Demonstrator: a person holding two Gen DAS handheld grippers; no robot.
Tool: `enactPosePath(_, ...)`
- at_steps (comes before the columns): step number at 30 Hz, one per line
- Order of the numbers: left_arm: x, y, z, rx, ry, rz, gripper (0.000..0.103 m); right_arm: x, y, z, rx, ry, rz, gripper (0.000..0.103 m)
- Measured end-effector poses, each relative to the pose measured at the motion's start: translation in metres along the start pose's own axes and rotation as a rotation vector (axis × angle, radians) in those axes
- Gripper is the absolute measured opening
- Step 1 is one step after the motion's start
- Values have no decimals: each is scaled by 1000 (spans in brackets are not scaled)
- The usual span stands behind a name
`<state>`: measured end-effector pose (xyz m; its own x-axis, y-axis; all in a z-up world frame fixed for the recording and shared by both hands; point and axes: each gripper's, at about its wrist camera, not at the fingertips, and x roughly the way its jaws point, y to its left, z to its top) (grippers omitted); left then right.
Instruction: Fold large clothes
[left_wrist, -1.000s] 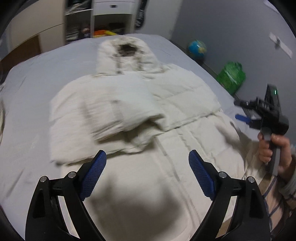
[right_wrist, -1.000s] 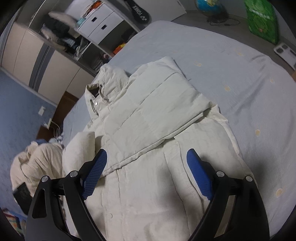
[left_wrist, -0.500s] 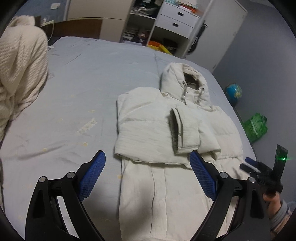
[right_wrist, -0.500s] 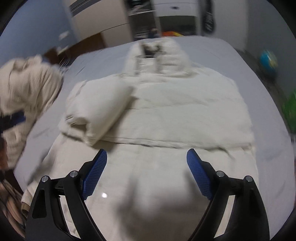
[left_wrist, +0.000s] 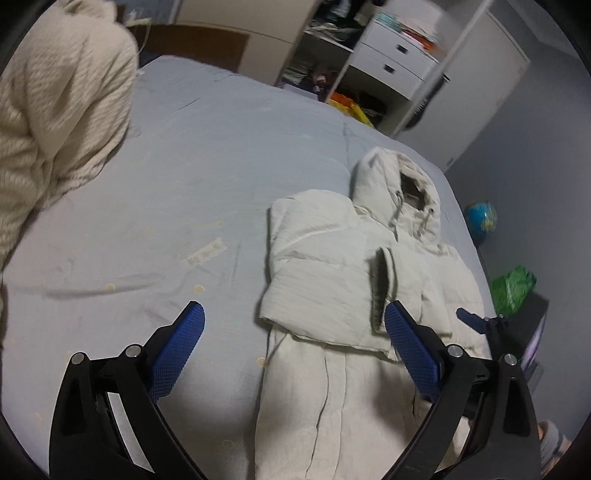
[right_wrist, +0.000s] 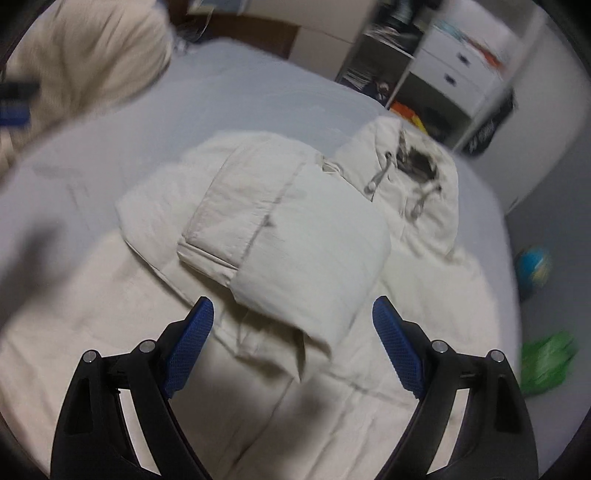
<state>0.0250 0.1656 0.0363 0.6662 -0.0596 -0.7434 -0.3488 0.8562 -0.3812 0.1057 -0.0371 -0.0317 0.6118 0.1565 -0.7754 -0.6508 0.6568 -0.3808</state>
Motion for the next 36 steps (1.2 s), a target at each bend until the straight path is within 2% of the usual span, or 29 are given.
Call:
enactPosePath(5,3,8,5,-37,8,-11,94,21,30,9,-186,26,-121,83)
enactPosePath(7,6,6,4,-29,14,-12,94,29,33,9,-228,30,-156,70)
enactPosePath(9,10,3,4,-15,24,-8,94,32,24,9,-195,36,-141,48)
enactPosePath(12,15,0,2,4,37,-2,94,28,-3,13,-86,14,-83,36)
enactPosePath(20,26,-7,-4,42,64,17,94,-11,-112,9,351,-116,78,21)
enactPosePath(24,32,-15,-10,66,80,34,94,-22,-164,-1,536,-187,141,19)
enactPosePath(28,39,-21,-24,99,108,48,94,-22,-195,-20,649,-244,209,19)
enactPosePath(31,47,-28,-37,123,146,67,94,-1,-215,-52,812,-222,304,19)
enactPosePath(35,59,-41,-54,158,197,102,94,46,-227,-111,1047,-92,423,20)
enactPosePath(36,61,-43,-58,165,206,110,94,53,-228,-123,1085,-74,443,24)
